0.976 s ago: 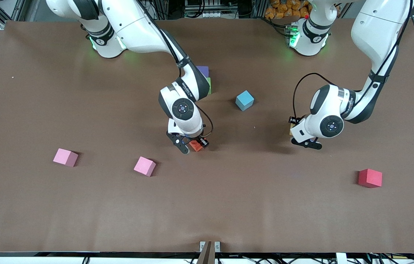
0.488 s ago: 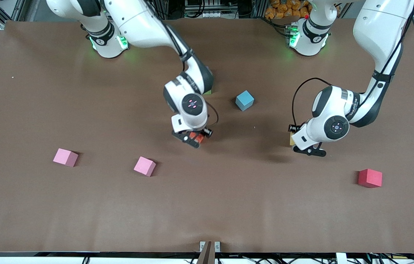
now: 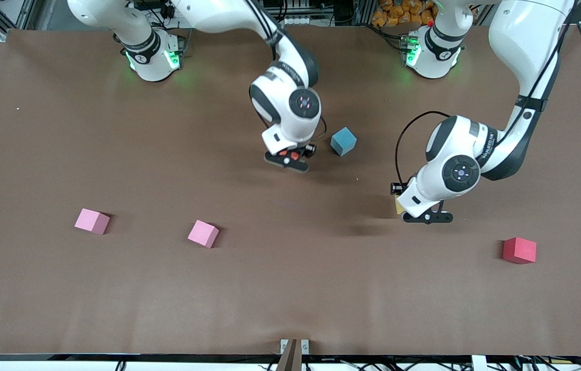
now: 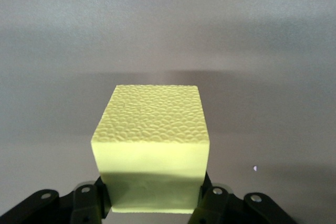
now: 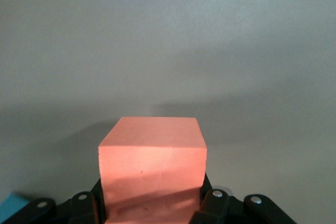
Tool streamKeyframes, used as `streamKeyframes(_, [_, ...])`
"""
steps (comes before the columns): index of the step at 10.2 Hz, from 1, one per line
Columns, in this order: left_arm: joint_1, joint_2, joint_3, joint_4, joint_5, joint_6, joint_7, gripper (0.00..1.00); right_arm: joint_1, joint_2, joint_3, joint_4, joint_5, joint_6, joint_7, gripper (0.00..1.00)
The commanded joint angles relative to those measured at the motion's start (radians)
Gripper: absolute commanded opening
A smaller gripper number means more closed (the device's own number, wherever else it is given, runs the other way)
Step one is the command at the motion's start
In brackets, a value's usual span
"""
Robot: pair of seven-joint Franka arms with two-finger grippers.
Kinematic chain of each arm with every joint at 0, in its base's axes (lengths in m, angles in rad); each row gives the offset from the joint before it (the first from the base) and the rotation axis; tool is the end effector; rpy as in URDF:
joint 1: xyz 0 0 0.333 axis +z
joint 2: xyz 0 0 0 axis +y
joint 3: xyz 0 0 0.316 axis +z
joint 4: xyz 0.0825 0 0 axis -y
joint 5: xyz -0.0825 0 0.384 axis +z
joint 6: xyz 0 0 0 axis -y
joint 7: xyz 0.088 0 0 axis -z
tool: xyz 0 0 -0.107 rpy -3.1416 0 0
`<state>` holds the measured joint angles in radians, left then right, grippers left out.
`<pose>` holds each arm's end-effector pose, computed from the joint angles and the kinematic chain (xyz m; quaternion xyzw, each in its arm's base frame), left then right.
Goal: Arrange blocks into number 1
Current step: 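Carry the orange cube to the green cube with the right gripper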
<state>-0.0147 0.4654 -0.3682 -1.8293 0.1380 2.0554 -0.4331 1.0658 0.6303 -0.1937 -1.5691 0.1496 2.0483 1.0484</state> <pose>0.5827 -0.2122 0.2778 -0.9945 0.0039 0.1033 0.0173 0.4199 0.5398 0.2677 0.9913 -0.1124 -0.0442 0.0528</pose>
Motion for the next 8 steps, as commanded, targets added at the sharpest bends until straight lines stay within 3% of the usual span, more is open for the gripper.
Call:
streamKeyframes(1, [-0.024, 0.007, 0.0, 0.025, -0.023, -0.021, -0.026, 0.51, 0.026, -0.173, -0.004, -0.271, -0.031, 0.169, -0.121, 0.0])
streamKeyframes(3, [-0.025, 0.013, 0.0, 0.027, -0.025, -0.02, -0.029, 0.51, 0.028, -0.196, -0.004, -0.354, -0.042, 0.266, -0.171, 0.0])
streamKeyframes(8, [-0.034, 0.018, 0.0, 0.027, -0.025, -0.021, -0.044, 0.51, 0.056, -0.184, -0.003, -0.426, -0.053, 0.37, -0.172, 0.0])
